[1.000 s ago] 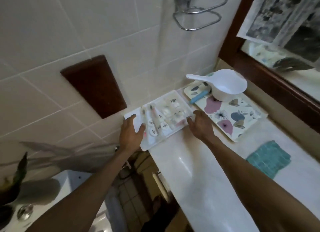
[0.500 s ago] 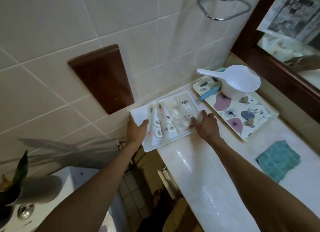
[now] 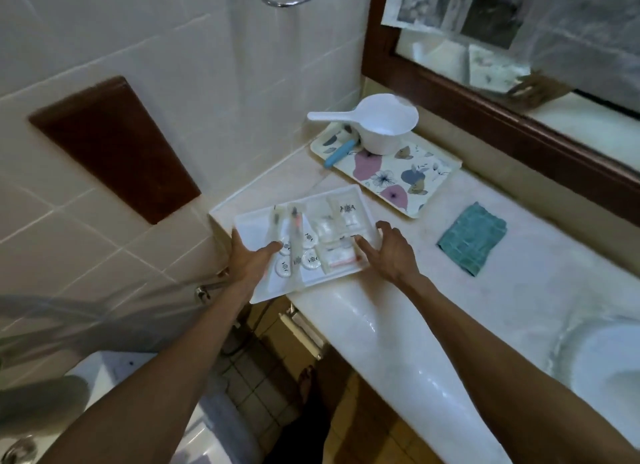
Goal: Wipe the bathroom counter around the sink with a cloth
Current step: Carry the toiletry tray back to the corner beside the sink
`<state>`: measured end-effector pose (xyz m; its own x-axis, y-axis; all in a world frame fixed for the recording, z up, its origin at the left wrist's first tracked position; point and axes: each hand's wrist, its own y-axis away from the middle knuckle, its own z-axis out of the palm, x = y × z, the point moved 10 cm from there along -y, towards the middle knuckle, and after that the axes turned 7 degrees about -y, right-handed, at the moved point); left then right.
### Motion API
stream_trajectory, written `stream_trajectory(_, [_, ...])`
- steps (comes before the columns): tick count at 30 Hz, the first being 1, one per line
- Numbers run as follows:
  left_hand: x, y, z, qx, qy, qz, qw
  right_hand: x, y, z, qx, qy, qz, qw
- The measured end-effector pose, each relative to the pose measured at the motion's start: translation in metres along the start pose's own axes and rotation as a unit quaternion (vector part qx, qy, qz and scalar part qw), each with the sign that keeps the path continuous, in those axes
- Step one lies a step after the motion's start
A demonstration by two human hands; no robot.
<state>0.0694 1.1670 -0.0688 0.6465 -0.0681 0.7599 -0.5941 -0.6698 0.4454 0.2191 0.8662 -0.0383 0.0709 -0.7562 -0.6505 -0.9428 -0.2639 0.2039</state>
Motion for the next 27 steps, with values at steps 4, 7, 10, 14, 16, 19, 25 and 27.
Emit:
stream_trajectory(4, [0.030, 0.052, 0.040, -0.022, -0.050, 0.040, 0.998, 0.045, 0.058, -0.054, 0.049, -0.020, 0.013, 0.998])
stream_trajectory(7, [0.055, 0.099, 0.079, -0.057, -0.056, 0.084, 0.993, 0.084, 0.112, -0.100, 0.093, -0.034, 0.032, 0.995])
stream_trajectory(10, [0.078, 0.151, 0.127, -0.103, -0.070, 0.118, 0.985, 0.129, 0.172, -0.150, 0.137, -0.045, 0.053, 0.988])
stream_trajectory(14, [0.109, 0.238, 0.199, -0.168, -0.081, 0.180, 0.966, 0.195, 0.264, -0.218, 0.213, -0.064, 0.091, 0.971])
stream_trajectory(16, [0.118, 0.282, 0.237, -0.196, -0.083, 0.205, 0.955, 0.228, 0.311, -0.250, 0.248, -0.071, 0.111, 0.960])
stream_trajectory(19, [0.125, 0.349, 0.294, -0.243, -0.085, 0.234, 0.937, 0.274, 0.384, -0.291, 0.301, -0.076, 0.144, 0.940])
stream_trajectory(25, [0.135, 0.490, 0.380, -0.304, -0.158, 0.283, 0.896, 0.355, 0.506, -0.349, 0.387, -0.097, 0.212, 0.892])
stream_trajectory(27, [0.143, 0.527, 0.404, -0.315, -0.173, 0.306, 0.881, 0.375, 0.534, -0.362, 0.400, -0.100, 0.235, 0.880])
